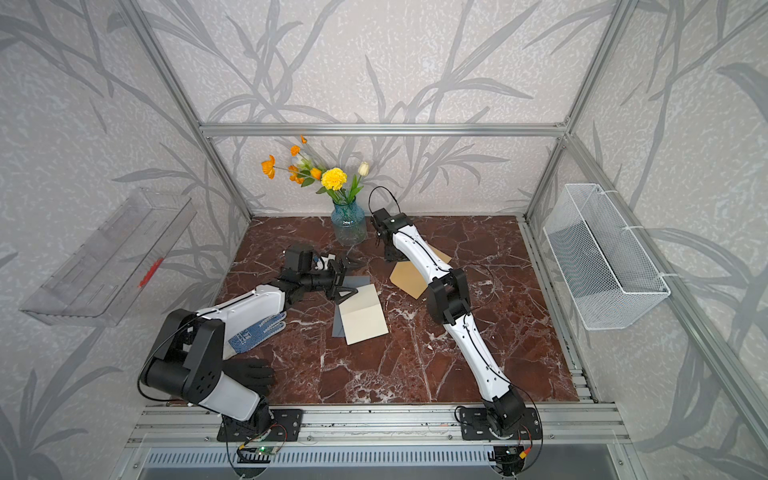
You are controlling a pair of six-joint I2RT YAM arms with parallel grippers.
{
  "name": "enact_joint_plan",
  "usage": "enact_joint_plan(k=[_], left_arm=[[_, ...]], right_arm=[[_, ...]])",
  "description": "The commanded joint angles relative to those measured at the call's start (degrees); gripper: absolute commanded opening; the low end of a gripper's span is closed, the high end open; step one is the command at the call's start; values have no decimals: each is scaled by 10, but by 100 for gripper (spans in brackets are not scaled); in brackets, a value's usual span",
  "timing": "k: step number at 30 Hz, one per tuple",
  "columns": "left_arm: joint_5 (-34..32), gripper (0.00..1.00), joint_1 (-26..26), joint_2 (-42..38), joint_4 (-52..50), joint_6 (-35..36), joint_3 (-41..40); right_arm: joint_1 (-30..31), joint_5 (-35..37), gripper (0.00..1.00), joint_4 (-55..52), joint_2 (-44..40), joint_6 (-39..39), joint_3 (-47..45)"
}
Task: Fold the letter paper in half and place it into the envelope
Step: Pick up the envelope from the center of the board.
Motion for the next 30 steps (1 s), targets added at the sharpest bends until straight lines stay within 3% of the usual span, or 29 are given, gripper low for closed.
enact_joint_plan(k=[1,6,13,19,22,26,30], left_arm=[[0,100,7,-23,-20,17,-14],[2,100,12,-29,-24,18,-20],[2,100,13,-26,-42,26,-7],[-15,100,12,-5,-51,4,14],[-12,100,6,12,-23,-9,31],[-6,100,-9,30,-120,110,102],[-19,98,-31,48,-206,226,153]], right_arm=[[2,26,54,12,-14,-1,-33],[2,30,46,26,4,-13,-28],[1,47,2,-2,11,-23,4],[1,32,0,-53,-53,-9,-11],[-2,-18,0,-35,-118,-14,-68],[-16,-104,0,-19,-196,-12,-119],[-30,-201,0,-60,-216,-12,-93]])
